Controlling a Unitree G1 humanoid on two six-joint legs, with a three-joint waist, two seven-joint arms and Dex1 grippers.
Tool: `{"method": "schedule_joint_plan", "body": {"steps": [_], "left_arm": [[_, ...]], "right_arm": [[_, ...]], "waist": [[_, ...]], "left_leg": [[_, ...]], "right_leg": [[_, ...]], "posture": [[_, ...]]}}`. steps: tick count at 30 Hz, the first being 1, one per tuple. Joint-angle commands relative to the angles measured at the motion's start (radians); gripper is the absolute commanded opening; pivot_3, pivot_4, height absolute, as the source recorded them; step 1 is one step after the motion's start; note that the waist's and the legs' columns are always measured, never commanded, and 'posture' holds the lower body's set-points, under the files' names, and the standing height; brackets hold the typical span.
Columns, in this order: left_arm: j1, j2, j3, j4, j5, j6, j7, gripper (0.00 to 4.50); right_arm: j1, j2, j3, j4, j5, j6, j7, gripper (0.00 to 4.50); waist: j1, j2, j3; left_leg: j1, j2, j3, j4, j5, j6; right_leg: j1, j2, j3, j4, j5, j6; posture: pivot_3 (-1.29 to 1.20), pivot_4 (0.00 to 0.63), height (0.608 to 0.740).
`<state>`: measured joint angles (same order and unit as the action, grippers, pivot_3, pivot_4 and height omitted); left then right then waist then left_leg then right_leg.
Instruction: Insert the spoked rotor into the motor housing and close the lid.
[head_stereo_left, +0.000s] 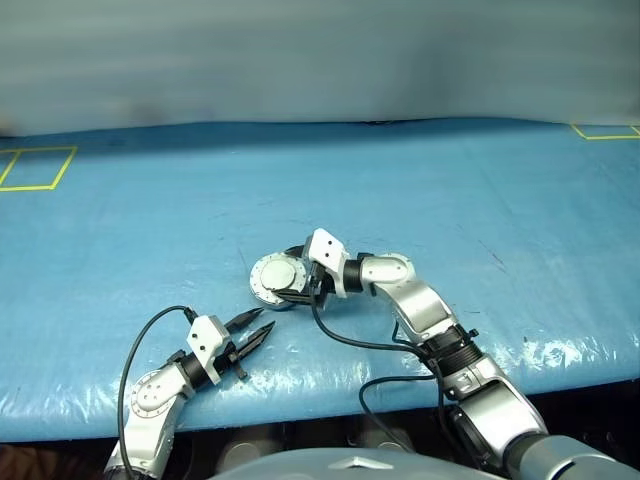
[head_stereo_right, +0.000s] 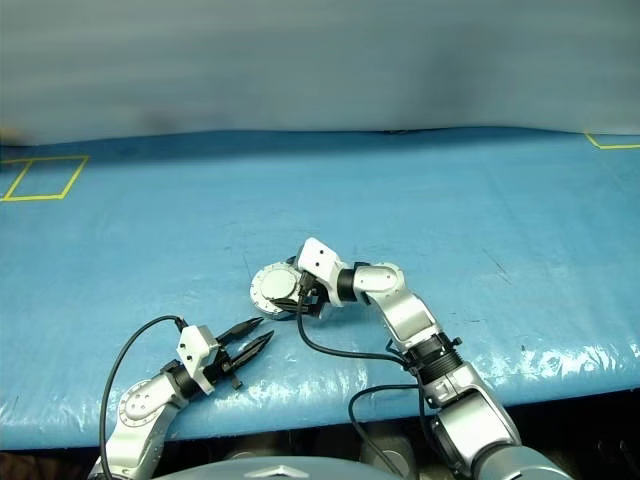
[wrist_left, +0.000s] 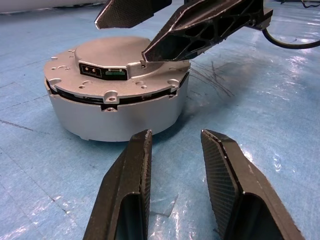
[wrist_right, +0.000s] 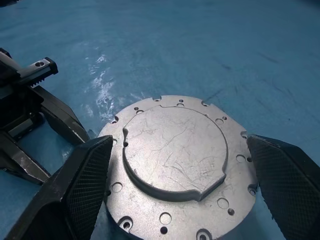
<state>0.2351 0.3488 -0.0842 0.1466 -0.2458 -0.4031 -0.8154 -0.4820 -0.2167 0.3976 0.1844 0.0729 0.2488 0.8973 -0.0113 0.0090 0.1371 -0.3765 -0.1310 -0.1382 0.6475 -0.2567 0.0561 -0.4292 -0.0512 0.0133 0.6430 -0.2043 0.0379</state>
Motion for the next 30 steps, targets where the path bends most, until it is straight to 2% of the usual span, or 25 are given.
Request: {"method": "schedule_joint_plan", "body": {"steps": [1, 7, 10, 13, 30], "left_arm": [[0.019, 0.01, 0.008, 0.01, 0.006, 0.006, 0.005, 1.6], [0.02, 0.01, 0.007, 0.01, 0.008, 0.002, 0.01, 1.6], [0.021, 0.01, 0.006, 0.01, 0.009, 0.003, 0.012, 1.6], [0.023, 0.011, 0.006, 0.01, 0.009, 0.005, 0.012, 1.6], [0.02, 0.007, -0.001, 0.008, 0.01, 0.012, 0.013, 1.6]], "right_arm": [[0.0, 0.017, 0.009, -0.021, -0.001, -0.018, -0.002, 4.47], [-0.012, 0.026, 0.011, 0.049, -0.037, -0.033, -0.035, 4.47], [-0.011, 0.024, 0.01, 0.056, -0.036, -0.04, -0.032, 3.91], [-0.008, 0.026, 0.001, 0.041, -0.016, -0.023, -0.023, 3.01], [-0.011, 0.02, 0.03, -0.022, -0.032, 0.049, -0.026, 3.01]], "waist": [[0.0, 0.0, 0.0], [-0.001, 0.0, 0.0], [0.0, 0.0, 0.0], [0.0, 0.0, 0.0], [0.0, 0.0, 0.0]], "left_leg": [[0.0, 0.0, 0.0, 0.0, 0.0, 0.0], [0.001, 0.0, 0.0, 0.0, 0.0, 0.0], [0.001, 0.001, 0.0, 0.0, 0.0, 0.0], [0.001, 0.001, 0.0, 0.0, 0.0, 0.0], [0.001, 0.001, 0.0, 0.0, 0.0, 0.0]], "right_leg": [[0.0, 0.0, 0.0, 0.0, 0.0, 0.0], [0.0, 0.001, 0.0, 0.0, 0.0, -0.001], [0.001, 0.001, 0.0, 0.0, 0.001, -0.001], [0.001, 0.001, 0.0, 0.0, 0.001, -0.001], [0.001, 0.001, 0.0, 0.0, 0.001, -0.002]], "posture": [[0.0, 0.15, 0.74], [0.0, 0.15, 0.74], [0.0, 0.15, 0.74], [0.0, 0.15, 0.74], [0.0, 0.15, 0.74]]}}
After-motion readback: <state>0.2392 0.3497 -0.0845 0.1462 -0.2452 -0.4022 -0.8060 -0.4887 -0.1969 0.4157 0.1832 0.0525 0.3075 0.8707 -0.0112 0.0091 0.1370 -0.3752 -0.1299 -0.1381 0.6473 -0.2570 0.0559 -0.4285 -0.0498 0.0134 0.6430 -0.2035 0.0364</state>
